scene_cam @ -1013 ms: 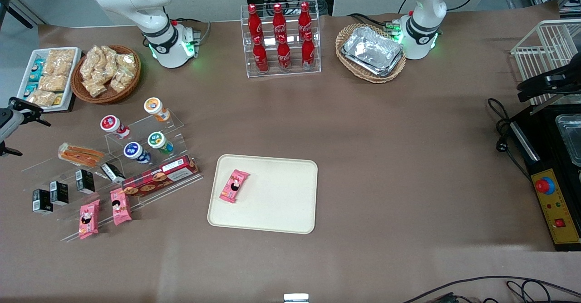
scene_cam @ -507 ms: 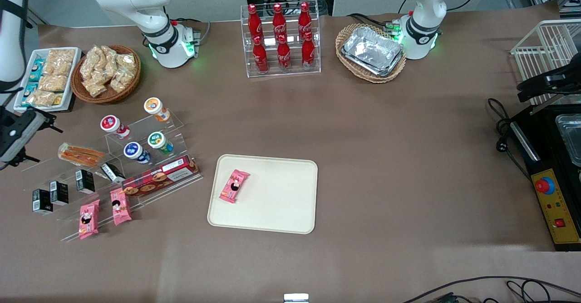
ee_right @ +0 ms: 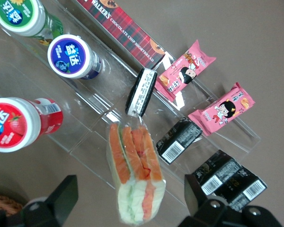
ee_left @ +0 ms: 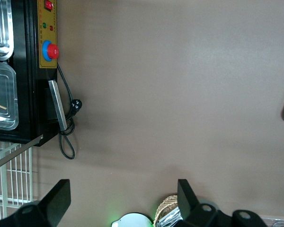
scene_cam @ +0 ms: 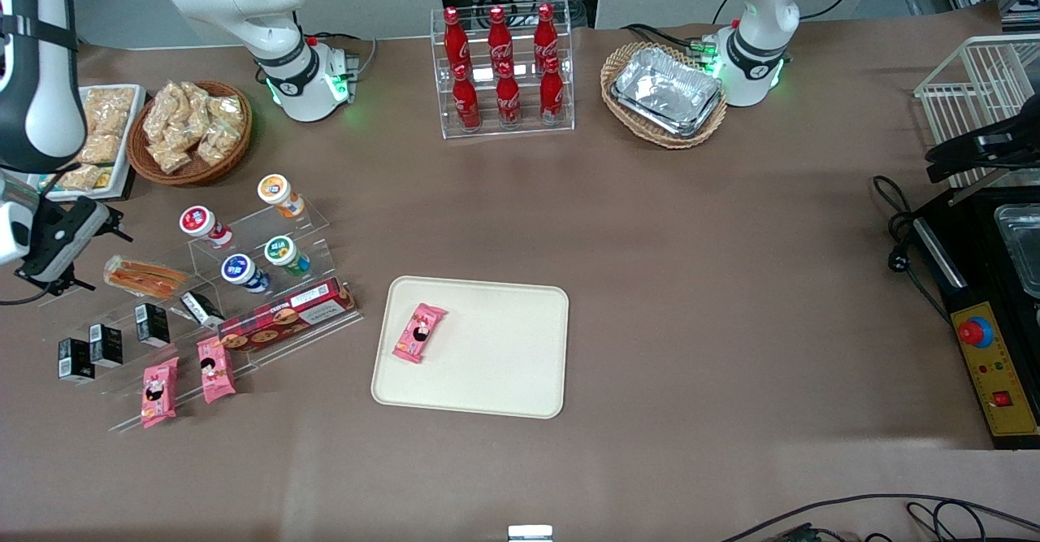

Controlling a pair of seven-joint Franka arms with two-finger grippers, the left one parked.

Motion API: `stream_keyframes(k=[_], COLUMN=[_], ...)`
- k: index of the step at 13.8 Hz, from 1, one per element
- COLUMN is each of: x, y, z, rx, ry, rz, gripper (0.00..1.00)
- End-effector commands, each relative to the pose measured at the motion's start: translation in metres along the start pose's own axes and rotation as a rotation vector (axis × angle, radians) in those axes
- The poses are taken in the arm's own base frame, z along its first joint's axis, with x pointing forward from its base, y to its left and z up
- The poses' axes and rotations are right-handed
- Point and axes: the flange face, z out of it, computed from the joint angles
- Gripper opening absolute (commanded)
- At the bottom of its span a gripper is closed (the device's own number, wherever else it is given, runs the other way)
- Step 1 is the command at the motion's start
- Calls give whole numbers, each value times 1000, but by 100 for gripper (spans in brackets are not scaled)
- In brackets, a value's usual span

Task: Place sandwich on tray
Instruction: 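Lower the open right gripper onto the wrapped sandwich and close it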

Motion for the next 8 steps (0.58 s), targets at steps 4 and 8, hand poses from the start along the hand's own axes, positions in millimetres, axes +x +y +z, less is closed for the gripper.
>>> stream_keyframes(k=[4,8], x=[-13,-28], y=[0,4], z=[2,-23], rx=[-35,-68], ry=[-10,-10], rz=[12,28], gripper=[100,100])
